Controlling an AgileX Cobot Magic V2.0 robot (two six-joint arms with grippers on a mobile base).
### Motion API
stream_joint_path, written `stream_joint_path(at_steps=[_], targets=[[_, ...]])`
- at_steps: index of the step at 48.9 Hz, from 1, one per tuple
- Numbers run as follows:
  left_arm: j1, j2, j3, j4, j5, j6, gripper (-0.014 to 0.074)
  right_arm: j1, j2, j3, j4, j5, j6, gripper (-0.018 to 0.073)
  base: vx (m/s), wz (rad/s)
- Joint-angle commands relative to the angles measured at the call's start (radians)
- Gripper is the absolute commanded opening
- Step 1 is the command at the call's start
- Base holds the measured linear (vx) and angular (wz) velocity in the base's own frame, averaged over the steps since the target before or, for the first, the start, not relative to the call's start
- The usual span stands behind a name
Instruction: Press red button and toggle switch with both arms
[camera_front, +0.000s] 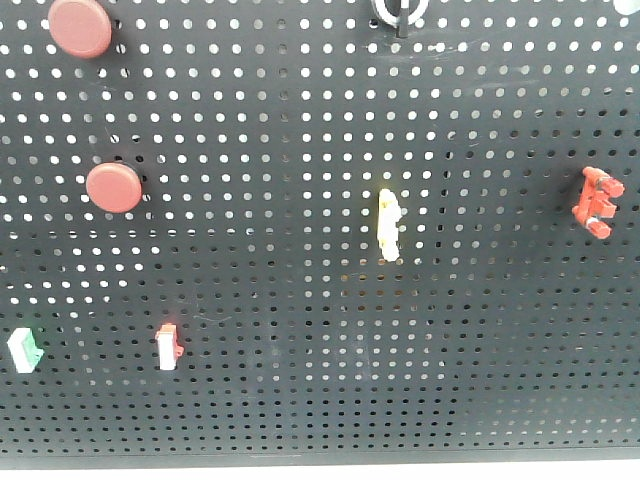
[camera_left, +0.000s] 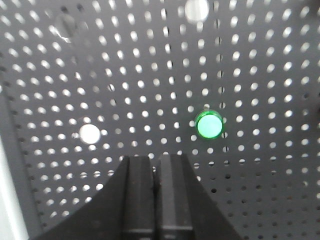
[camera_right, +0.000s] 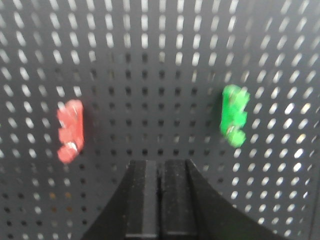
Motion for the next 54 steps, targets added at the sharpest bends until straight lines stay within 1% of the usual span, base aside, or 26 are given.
stream_joint_path(at_steps=[1, 4, 7, 13, 21, 29, 34, 37, 54], targets=[[-0.038, 0.021, -0.029, -0.007, -0.178, -0.004, 0.0002, 0.0, 0.011, -0.032, -0.007, -0.094, -0.006, 0.0, 0.0, 0.0], [-0.069, 0.035, -0.044, -0.007, -0.216, -0.004, 0.0002, 0.0, 0.011, -0.032, -0.007, -0.097, -0.006, 0.0, 0.0, 0.0], [-0.11, 0.06, -0.075, -0.007, -0.212, -0.004, 0.0002, 0.0, 0.011, -0.032, -0.007, -0.1, -0.006, 0.0, 0.0, 0.0], [-0.218, 0.134, -0.162, -0.007, -0.176, -0.003, 0.0002, 0.0, 0.011, -0.032, -0.007, -0.111, -0.006, 0.0, 0.0, 0.0], [-0.36, 0.242, -0.306, -0.007, -0.166, -0.003, 0.0002, 0.0, 0.011, -0.032, -0.007, -0.132, -0.006, 0.0, 0.0, 0.0], [-0.444, 0.341, -0.417, -0.007, -0.144, -0.003, 0.0002, 0.0, 0.011, -0.032, -0.007, -0.132, -0.006, 0.0, 0.0, 0.0], [-0.475, 0.398, -0.463, -0.007, -0.144, -0.003, 0.0002, 0.0, 0.011, -0.032, -0.007, -0.132, -0.006, 0.0, 0.0, 0.0], [-0.483, 0.428, -0.49, -0.007, -0.151, -0.003, 0.0002, 0.0, 0.011, -0.032, -0.007, -0.132, -0.006, 0.0, 0.0, 0.0], [-0.482, 0.584, -0.598, -0.007, -0.198, -0.003, 0.0002, 0.0, 0.011, -0.032, -0.007, -0.128, -0.005, 0.0, 0.0, 0.0]])
